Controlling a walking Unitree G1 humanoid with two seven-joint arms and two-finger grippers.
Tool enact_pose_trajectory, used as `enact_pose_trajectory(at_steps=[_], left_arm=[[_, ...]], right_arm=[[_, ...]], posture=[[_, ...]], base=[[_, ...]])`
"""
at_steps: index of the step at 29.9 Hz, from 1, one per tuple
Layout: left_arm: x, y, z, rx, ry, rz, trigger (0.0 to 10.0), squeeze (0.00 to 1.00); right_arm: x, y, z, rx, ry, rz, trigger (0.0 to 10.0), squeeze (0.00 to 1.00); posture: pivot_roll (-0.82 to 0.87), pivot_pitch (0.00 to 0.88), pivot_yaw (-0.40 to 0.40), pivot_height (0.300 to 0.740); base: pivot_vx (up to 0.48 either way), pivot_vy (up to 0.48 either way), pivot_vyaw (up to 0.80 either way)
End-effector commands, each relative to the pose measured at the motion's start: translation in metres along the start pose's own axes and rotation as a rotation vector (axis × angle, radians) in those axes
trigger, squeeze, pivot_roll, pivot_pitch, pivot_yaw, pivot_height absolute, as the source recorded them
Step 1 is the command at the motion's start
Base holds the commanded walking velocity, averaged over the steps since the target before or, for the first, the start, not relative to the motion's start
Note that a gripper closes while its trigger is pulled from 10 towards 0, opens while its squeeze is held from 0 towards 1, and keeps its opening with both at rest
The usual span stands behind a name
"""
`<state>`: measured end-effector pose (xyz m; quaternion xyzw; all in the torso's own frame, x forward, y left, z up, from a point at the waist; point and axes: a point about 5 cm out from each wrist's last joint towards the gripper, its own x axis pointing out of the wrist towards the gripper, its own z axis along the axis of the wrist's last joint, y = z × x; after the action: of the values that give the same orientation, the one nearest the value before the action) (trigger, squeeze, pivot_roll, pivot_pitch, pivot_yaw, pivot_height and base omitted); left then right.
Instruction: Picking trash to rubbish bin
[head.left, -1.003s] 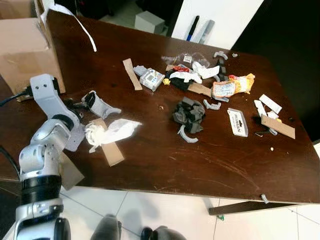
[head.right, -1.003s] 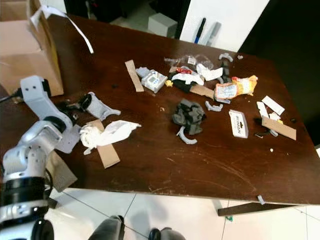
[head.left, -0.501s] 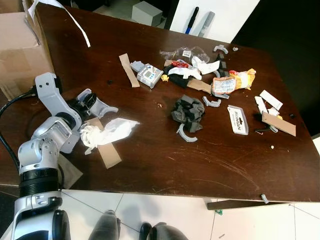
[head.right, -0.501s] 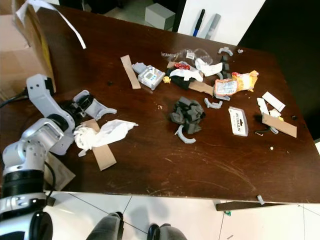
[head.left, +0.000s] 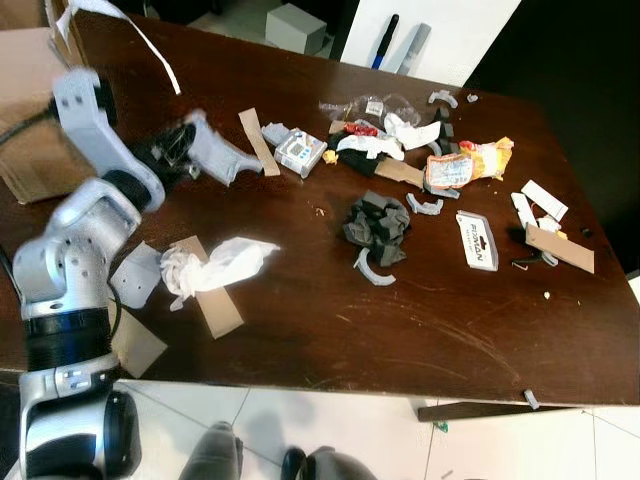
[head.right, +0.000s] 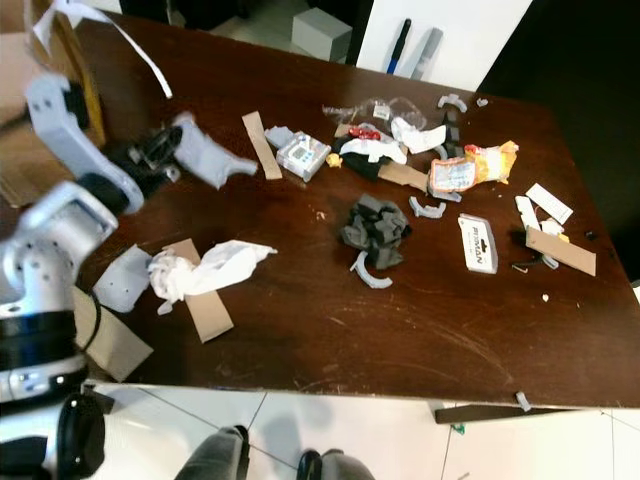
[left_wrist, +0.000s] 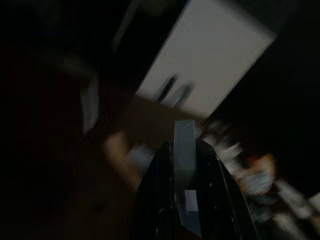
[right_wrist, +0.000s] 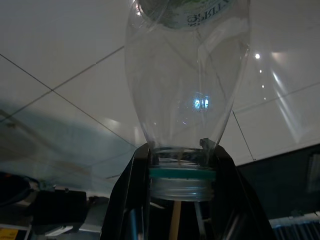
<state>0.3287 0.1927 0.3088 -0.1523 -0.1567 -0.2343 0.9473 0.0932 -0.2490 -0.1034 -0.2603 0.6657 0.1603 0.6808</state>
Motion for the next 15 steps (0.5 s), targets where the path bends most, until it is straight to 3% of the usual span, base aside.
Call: enact_pose_trajectory(at_steps=[1,3,4,5,8,9,13,15], left_arm=[[0.002,-0.021,0.011,0.018,-0.042,-0.116,0.0,0.0],[-0.001,-0.047,0.015,0.034,-0.082,-0.254,0.0,0.0],[-0.001,-0.047,0.015,0.034,-0.082,-0.254,0.0,0.0],[-0.006,-0.062,0.009,0.013,-0.088,-0.348,0.3,0.0],[-0.01,-0.068,0.004,-0.016,-0.083,-0.384,0.3,0.0],[-0.013,-0.072,-0.015,-0.038,-0.029,-0.38,10.0,0.0],[-0.029,-0.083,-0.073,-0.054,0.147,-0.339,10.0,0.0],[-0.032,-0.084,-0.083,-0.068,0.172,-0.321,10.0,0.0]], right_arm=[[0.001,0.003,-0.011,-0.004,0.034,0.002,10.0,0.0],[0.001,0.003,-0.008,-0.01,0.026,0.003,10.0,0.0],[0.001,0.003,-0.008,-0.01,0.026,0.003,10.0,0.0],[0.001,0.004,-0.006,-0.014,0.018,0.003,10.0,0.0],[0.001,0.004,-0.004,-0.015,0.014,0.003,10.0,0.0],[0.001,0.004,-0.004,-0.016,0.01,0.001,10.0,0.0],[0.001,0.004,-0.002,-0.021,0.004,-0.001,10.0,0.0],[0.001,0.004,-0.002,-0.024,0.005,0.0,10.0,0.0]], posture=[[0.25,0.158,-0.149,0.74],[0.27,0.144,-0.144,0.74],[0.27,0.144,-0.144,0.74],[0.27,0.142,-0.137,0.74],[0.27,0.142,-0.137,0.74],[0.28,0.141,-0.134,0.74],[0.29,0.139,-0.138,0.74],[0.29,0.139,-0.138,0.74]], base=[[0.0,0.0,0.0],[0.0,0.0,0.0],[0.0,0.0,0.0],[0.0,0.0,0.0],[0.0,0.0,0.0],[0.0,0.0,0.0],[-0.274,0.0,0.0],[-0.322,0.0,0.0]])
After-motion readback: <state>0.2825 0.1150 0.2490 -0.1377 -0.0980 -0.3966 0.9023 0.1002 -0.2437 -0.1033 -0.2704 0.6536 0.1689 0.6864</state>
